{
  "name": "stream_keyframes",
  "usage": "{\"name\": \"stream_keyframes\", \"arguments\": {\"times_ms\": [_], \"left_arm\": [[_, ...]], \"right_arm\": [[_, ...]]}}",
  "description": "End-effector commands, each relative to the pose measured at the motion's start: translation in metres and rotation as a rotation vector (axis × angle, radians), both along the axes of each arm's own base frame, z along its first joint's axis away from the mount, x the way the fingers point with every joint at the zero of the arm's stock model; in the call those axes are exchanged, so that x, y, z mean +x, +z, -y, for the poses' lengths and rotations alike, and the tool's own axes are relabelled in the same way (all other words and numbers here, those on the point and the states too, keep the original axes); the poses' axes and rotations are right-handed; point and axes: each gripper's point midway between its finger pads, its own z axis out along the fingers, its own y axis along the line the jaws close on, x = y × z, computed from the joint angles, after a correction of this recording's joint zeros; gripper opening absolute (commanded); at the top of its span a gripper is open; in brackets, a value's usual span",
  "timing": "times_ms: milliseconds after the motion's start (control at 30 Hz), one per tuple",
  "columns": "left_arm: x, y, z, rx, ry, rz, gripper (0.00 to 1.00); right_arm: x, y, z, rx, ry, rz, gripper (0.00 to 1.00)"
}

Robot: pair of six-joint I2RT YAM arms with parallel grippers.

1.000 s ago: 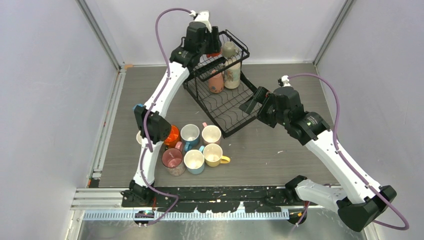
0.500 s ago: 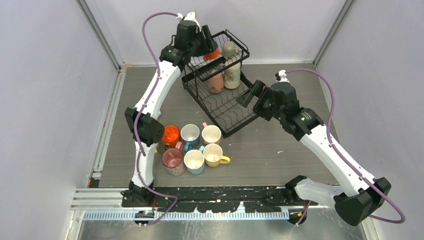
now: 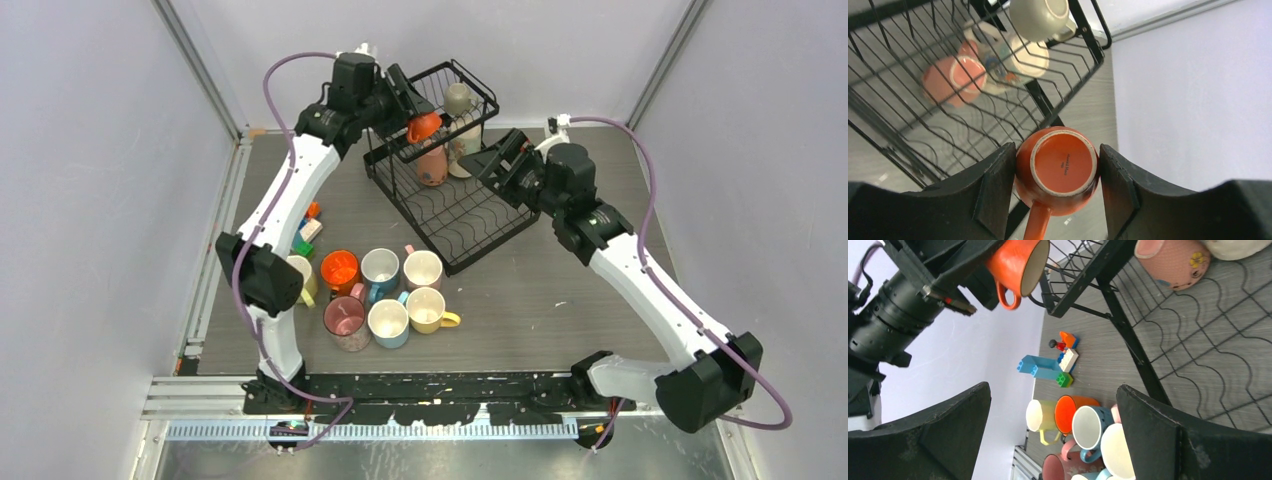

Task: Unload the cups from the dish rack
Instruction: Unload the cup from the dish rack.

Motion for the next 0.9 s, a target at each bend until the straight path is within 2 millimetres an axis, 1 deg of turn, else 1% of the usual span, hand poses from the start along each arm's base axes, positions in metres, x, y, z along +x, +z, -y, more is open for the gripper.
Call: {"name": "stream_keyframes", "arguments": {"times_ms": [0,67,100,167,267,500,633,667,700,767,867], "left_arm": [[-0.031,0.066,0.005,-0.214,-0.029,0.067,0.0],[-0.038,0.06,0.006,-0.254,-0.034,0.032,0.0],[-0.044,0.064,0.007,-0.279,-0.041,0.026,0.0],[-0.049,0.06,0.007,-0.304,-0.039,-0.002,0.0],[-0.057,0.055,0.009,-0.343,-0.048,-0.036,0.0],[-0.067,0.044,0.014,-0.417,-0.068,-0.099,0.0],[-0.073,0.041,0.015,-0.443,-0.082,-0.121,0.0],[-0.074,0.041,0.016,-0.447,-0.083,-0.122,0.0],[-0.076,0.041,0.016,-0.45,-0.082,-0.126,0.0],[-0.078,0.039,0.016,-0.46,-0.087,-0.135,0.0],[-0.08,0.037,0.018,-0.477,-0.095,-0.155,0.0]], "right_arm": [[0.011,0.029,-0.019,0.096,0.061,0.086,1.0],[0.016,0.029,-0.022,0.105,0.067,0.088,0.98],[0.018,0.027,-0.024,0.109,0.068,0.082,0.97],[0.024,0.033,-0.028,0.133,0.071,0.104,0.95],[0.027,0.038,-0.033,0.169,0.08,0.117,0.9],[0.03,0.044,-0.046,0.195,0.09,0.139,0.8],[0.034,0.042,-0.051,0.196,0.085,0.141,0.75],[0.036,0.04,-0.053,0.197,0.087,0.138,0.72],[0.038,0.037,-0.056,0.202,0.089,0.13,0.67],[0.041,0.037,-0.058,0.218,0.089,0.128,0.61],[0.043,0.037,-0.063,0.225,0.092,0.135,0.55]]}}
